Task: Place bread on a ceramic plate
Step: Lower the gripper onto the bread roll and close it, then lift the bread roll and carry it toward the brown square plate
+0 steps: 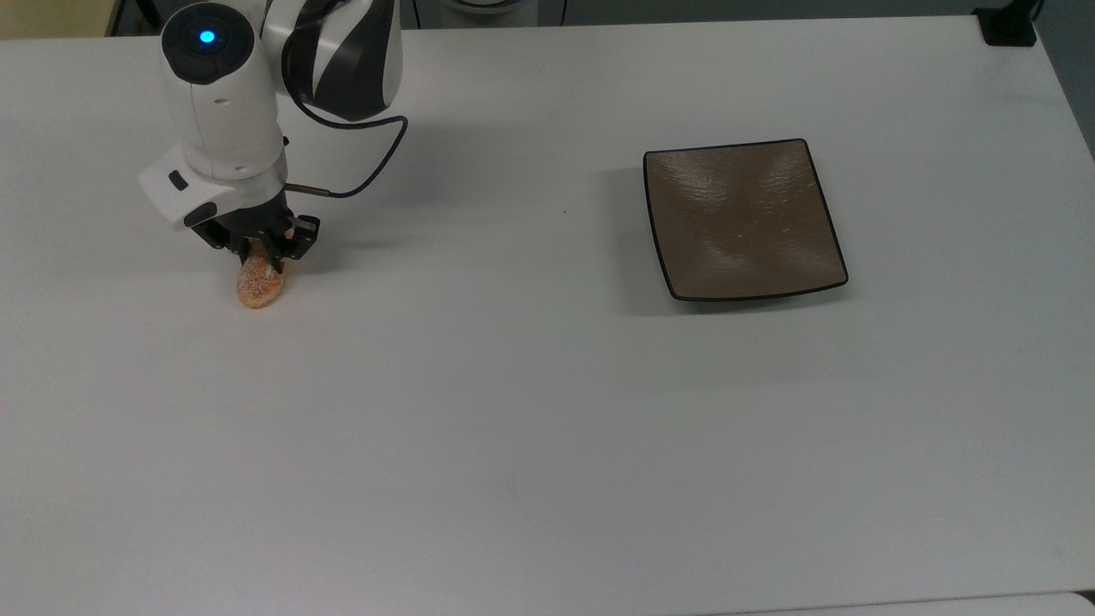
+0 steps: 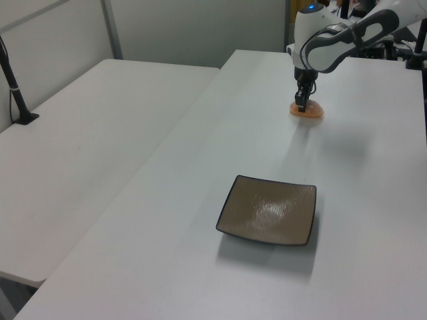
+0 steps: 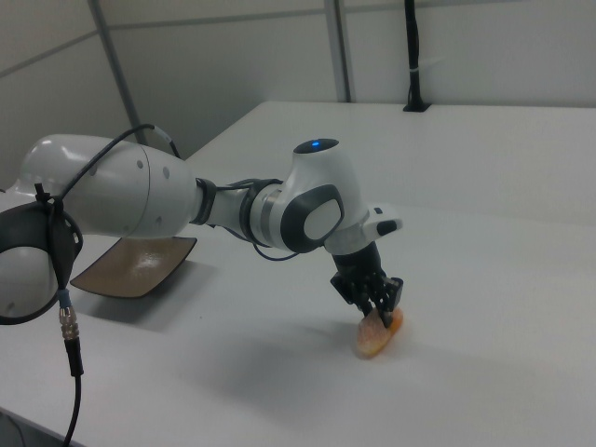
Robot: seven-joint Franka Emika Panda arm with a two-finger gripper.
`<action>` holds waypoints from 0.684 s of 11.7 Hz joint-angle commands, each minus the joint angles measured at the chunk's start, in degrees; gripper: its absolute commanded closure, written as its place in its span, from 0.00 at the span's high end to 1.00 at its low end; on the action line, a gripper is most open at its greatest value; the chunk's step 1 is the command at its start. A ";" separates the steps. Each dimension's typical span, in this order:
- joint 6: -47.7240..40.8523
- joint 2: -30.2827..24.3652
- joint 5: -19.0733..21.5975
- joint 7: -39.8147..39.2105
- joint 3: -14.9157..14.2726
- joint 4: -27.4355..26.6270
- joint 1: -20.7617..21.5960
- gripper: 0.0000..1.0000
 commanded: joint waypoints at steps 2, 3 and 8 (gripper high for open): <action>0.91 -1.98 0.33 1.44 -0.04 0.08 0.46 0.34; 0.83 -3.20 0.33 3.70 0.91 0.09 0.46 0.34; -2.68 -9.97 0.33 12.50 8.64 0.09 0.55 0.35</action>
